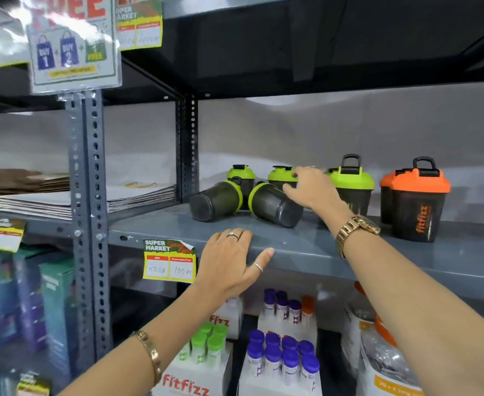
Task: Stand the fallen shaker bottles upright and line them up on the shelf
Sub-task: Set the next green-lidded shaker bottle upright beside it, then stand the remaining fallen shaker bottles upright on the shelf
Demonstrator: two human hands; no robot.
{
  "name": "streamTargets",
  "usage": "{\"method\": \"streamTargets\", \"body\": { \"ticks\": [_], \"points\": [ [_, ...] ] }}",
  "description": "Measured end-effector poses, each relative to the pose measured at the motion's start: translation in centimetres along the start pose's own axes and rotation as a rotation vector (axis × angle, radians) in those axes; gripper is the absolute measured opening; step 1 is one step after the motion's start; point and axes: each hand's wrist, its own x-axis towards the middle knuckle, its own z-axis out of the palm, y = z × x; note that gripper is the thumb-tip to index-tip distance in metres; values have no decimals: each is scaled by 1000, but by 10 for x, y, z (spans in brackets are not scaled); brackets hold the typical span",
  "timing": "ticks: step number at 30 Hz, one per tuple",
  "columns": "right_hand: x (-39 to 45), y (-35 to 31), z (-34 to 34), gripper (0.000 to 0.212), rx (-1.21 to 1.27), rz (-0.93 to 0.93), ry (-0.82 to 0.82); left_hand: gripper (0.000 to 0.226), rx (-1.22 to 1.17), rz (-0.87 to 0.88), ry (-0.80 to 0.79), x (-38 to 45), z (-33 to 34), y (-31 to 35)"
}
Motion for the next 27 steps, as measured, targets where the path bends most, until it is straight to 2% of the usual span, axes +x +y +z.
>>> {"method": "streamTargets", "body": {
  "ticks": [4, 10, 13, 17, 21, 27],
  "points": [
    [6, -14, 12, 55, -44, 48, -112, 67, 31, -13, -7, -1, -4, -15],
    [12, -30, 34, 82, -199, 151, -236, 78, 26, -12, -33, -2, -5, -29],
    [13, -32, 43, 83, -258, 157, -276, 78, 24, -21, -45, -3, -2, -31],
    [15, -31, 45, 73, -236, 141, -247, 77, 14, -36, -47, -3, -1, -30],
    [15, -30, 42, 69, -75, 184, -154, 76, 11, -42, -50, -3, -2, -30],
    [16, -31, 41, 83, 456, 390, 5, 76, 0, -53, -53, -4, -2, -29]
  ]
}}
